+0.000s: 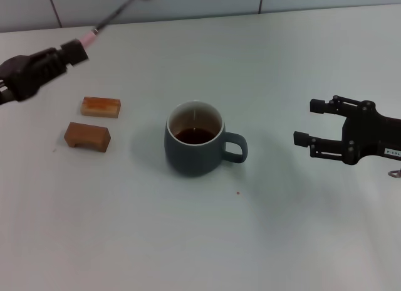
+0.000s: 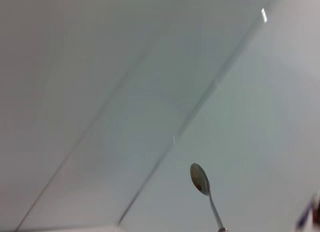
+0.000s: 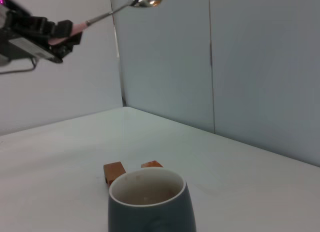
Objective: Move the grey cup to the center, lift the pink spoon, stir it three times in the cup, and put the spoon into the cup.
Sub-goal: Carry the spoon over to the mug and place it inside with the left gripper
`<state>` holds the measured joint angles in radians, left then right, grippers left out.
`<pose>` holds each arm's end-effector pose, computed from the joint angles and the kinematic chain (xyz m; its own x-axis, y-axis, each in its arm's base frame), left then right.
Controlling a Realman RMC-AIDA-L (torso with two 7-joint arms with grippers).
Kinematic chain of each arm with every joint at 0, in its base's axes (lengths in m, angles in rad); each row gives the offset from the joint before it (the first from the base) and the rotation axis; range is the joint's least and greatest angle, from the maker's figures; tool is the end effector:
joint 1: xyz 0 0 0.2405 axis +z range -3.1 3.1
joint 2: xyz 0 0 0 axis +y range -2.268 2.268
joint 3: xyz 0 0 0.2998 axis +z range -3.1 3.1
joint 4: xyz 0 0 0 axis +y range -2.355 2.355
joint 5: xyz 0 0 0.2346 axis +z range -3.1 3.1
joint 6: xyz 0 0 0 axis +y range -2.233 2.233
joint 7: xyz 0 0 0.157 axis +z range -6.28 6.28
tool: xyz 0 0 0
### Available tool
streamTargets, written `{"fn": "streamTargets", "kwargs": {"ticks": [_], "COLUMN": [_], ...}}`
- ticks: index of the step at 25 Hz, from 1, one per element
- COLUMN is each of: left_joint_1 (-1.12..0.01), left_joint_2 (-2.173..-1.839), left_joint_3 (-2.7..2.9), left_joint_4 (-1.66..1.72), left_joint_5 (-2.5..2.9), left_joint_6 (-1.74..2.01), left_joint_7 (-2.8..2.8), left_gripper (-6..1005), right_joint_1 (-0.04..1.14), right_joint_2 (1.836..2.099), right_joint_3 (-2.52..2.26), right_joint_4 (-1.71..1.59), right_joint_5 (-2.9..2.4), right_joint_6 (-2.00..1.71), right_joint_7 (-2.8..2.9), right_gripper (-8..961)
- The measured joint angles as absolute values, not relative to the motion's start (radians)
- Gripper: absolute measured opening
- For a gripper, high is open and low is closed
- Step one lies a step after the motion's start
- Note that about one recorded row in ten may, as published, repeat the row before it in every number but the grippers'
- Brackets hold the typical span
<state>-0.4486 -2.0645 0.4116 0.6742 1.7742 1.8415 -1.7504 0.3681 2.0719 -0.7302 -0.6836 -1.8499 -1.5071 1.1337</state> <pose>-0.3092 0.3423 0.0437 0.3196 0.4745 0.8202 0.6648 -0.7291 0.1627 0.3488 0.3413 -0.0168 0.8327 -0.1867 -0.5213 -0.4048 -0.8476 -0.3431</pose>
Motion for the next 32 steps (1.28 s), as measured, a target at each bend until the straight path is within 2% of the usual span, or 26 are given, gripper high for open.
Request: {"fn": "streamTargets", "kwargs": {"ticks": [2, 6, 8, 12, 14, 18, 22, 32], "left_joint_1": [-0.434, -0.429, -0.422, -0.444, -0.495, -0.504, -0.583, -0.656], "left_joint_2": [-2.066, -2.066, -2.063, -2.062, -2.062, -2.062, -2.067, -2.073], "left_joint_3": [0.539, 0.584, 0.742, 0.786, 0.886, 0.903, 1.058, 1.249], "left_joint_4": [0.86, 0.93, 1.245, 1.363, 1.506, 1.523, 1.631, 1.689], "left_joint_5": [1.777, 1.781, 1.859, 1.943, 2.091, 2.115, 2.297, 2.472], "left_joint_6": [1.847, 1.842, 1.799, 1.795, 1.809, 1.814, 1.847, 1.847], "left_joint_7": [-1.74, -1.744, -1.806, -1.848, -1.908, -1.918, -1.989, -2.074], "left_gripper": [136, 138, 138, 139, 140, 141, 142, 145], "right_joint_1": [0.368, 0.369, 0.37, 0.374, 0.377, 0.378, 0.38, 0.38], "right_joint_2": [2.071, 2.071, 2.071, 2.071, 2.071, 2.071, 2.071, 2.069], "right_joint_3": [-0.73, -0.73, -0.73, -0.73, -0.73, -0.73, -0.73, -0.73], "right_joint_4": [-0.683, -0.683, -0.683, -0.683, -0.683, -0.683, -0.683, -0.684], "right_joint_5": [-1.851, -1.852, -1.852, -1.852, -1.852, -1.852, -1.852, -1.85], "right_joint_6": [-1.501, -1.496, -1.495, -1.494, -1.492, -1.49, -1.485, -1.481], "right_joint_7": [1.134, 1.134, 1.135, 1.135, 1.135, 1.136, 1.136, 1.137], "right_gripper": [786, 786, 786, 786, 787, 787, 787, 787]}}
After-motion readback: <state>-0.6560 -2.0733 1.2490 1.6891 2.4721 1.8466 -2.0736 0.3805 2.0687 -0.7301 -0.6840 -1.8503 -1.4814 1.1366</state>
